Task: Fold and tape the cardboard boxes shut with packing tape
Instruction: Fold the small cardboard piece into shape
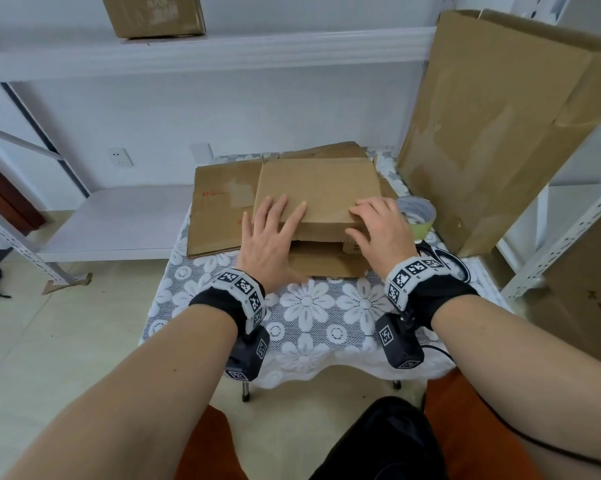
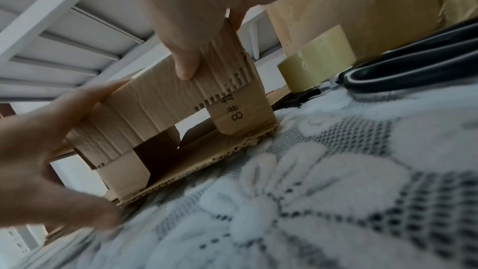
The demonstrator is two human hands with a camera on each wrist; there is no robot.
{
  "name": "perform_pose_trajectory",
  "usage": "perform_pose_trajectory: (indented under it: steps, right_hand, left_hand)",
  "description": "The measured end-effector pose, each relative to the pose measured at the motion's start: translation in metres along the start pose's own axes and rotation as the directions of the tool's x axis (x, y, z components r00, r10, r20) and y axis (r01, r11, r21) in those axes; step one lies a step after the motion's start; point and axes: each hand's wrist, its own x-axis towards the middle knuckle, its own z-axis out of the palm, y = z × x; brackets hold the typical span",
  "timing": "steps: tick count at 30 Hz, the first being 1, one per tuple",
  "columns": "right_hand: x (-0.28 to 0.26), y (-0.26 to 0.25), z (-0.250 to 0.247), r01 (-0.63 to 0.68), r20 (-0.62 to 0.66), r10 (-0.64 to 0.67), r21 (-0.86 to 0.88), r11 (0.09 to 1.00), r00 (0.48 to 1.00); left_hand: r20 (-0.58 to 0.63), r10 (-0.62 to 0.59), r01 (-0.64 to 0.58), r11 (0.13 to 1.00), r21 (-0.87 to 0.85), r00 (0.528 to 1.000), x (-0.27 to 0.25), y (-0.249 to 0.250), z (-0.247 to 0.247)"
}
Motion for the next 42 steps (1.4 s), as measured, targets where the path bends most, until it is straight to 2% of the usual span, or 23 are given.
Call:
perform_pose_trajectory:
  steps: [6,9,15,18,21,26,29,32,36,39,42]
  right_hand:
    - [0.003,0.000,-0.003,-0.026,0.014,0.025,0.035,0.999,1.000]
    - [0.002,0.002,-0.004,-0.048,0.028,0.046,0.072,0.996,0.999]
    - [0.001,0.003,-0.006,-0.067,0.054,0.062,0.097,0.993,0.997]
    - [-0.002,0.005,-0.004,-0.130,0.068,0.122,0.136,0.982,0.990]
    - [-0.003,0.005,-0.005,-0.228,0.100,0.210,0.248,0.941,0.973]
    - [-0.002,0.008,-0.003,-0.302,0.134,0.271,0.390,0.870,0.953]
    - [-0.001,0.009,0.001,-0.374,0.171,0.333,0.431,0.821,0.927]
    - [-0.001,0.007,0.002,-0.413,0.213,0.354,0.503,0.759,0.911]
    - [0.005,0.001,-0.004,-0.408,0.170,0.382,0.559,0.722,0.908]
    - [0.017,-0.004,-0.016,-0.409,0.086,0.442,0.566,0.716,0.893]
    - [0.030,-0.013,-0.035,-0.427,0.014,0.531,0.612,0.666,0.847]
  left_hand:
    - [-0.029,-0.002,0.006,0.993,0.116,1.000,0.004,0.001,0.007]
    - [-0.045,0.006,-0.003,0.998,0.066,0.999,0.004,0.003,0.008]
    - [-0.194,-0.061,0.037,0.991,-0.128,0.979,0.009,0.004,0.000]
    - [-0.181,-0.099,0.072,0.986,-0.150,0.979,0.014,0.003,-0.002]
    - [-0.171,-0.167,0.136,0.975,-0.178,0.971,0.019,0.000,-0.001]
    - [-0.083,-0.320,0.260,0.873,-0.412,0.944,0.021,-0.002,0.003]
    - [-0.050,-0.358,0.276,0.796,-0.539,0.933,0.021,-0.005,0.004]
    - [-0.032,-0.413,0.283,0.677,-0.679,0.910,0.019,-0.007,0.006]
    - [-0.033,-0.471,0.281,0.579,-0.766,0.882,0.019,-0.003,-0.002]
    - [-0.111,-0.502,0.235,0.575,-0.783,0.858,0.024,-0.002,-0.018]
    - [-0.208,-0.508,0.163,0.591,-0.790,0.836,0.029,-0.001,-0.039]
